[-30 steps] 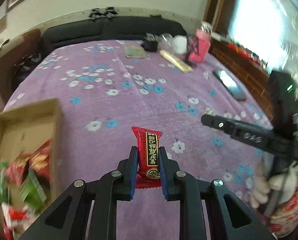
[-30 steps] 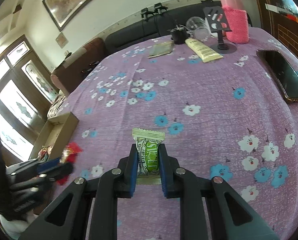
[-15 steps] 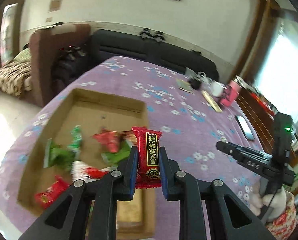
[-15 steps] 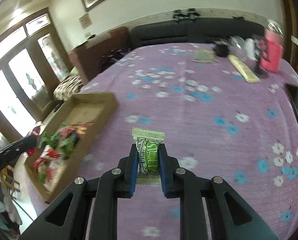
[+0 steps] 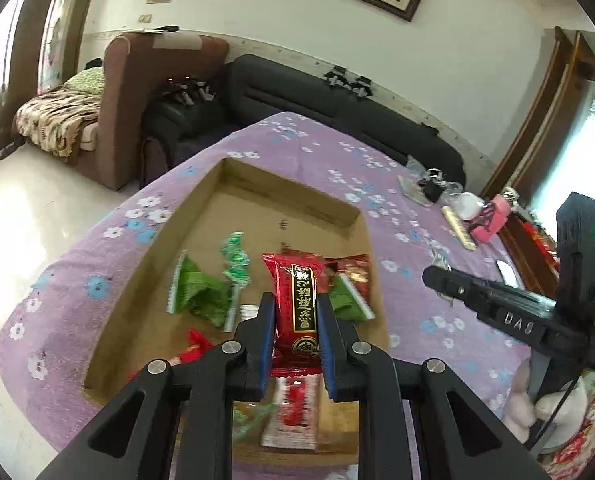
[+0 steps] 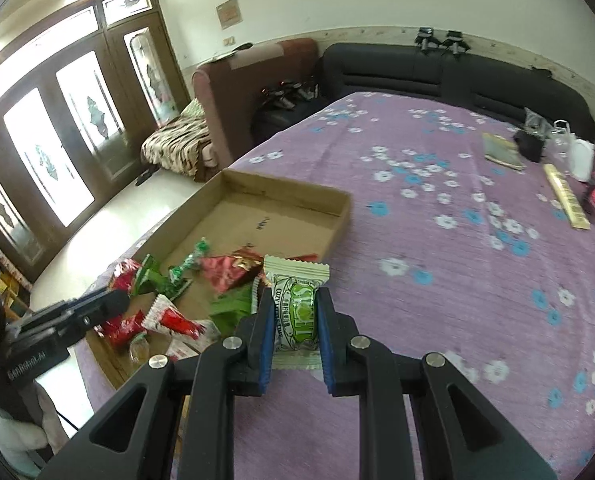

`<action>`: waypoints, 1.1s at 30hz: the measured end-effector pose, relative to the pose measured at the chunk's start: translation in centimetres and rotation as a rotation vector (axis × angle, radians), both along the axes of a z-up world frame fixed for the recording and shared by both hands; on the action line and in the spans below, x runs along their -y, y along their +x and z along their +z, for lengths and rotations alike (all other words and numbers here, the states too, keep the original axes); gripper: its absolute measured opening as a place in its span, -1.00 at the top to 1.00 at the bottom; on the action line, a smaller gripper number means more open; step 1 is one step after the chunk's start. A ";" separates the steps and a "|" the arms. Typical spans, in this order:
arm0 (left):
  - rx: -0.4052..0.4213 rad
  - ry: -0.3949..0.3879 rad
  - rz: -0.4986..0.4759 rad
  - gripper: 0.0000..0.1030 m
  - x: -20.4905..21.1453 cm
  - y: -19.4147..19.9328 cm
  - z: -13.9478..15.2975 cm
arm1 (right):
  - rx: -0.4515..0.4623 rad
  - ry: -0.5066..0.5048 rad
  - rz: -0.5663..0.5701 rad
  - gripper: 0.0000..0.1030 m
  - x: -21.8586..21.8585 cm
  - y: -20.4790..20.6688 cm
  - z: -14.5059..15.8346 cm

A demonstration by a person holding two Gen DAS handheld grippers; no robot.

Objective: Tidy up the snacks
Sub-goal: 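Carry the chocolate bar and green candy over the box and open both grippers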

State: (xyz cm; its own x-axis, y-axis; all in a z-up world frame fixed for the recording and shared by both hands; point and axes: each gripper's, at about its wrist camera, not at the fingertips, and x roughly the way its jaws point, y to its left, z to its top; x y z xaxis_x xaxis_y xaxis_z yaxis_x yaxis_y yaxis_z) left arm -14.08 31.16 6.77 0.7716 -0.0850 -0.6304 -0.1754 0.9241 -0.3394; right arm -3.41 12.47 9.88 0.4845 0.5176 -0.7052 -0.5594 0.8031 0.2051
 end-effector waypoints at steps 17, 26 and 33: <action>-0.082 0.003 0.018 0.61 -2.2 4.5 -2.4 | -0.165 -0.024 0.091 0.63 -11.1 6.1 -3.1; -0.100 -0.004 0.037 0.24 -2.6 5.2 -2.9 | -0.192 -0.060 0.100 0.63 -13.9 7.9 -4.8; -0.084 0.043 0.070 -0.22 -2.2 4.5 -2.0 | -0.184 -0.014 0.101 0.43 -13.5 7.8 -4.0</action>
State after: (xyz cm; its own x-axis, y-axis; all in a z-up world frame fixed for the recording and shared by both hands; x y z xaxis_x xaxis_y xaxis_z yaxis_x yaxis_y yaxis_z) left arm -9.53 33.40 4.81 0.7193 -0.0046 -0.6947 -0.2660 0.9220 -0.2815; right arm 4.40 25.98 5.83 0.2935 0.5462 -0.7845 -0.5913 0.7486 0.3000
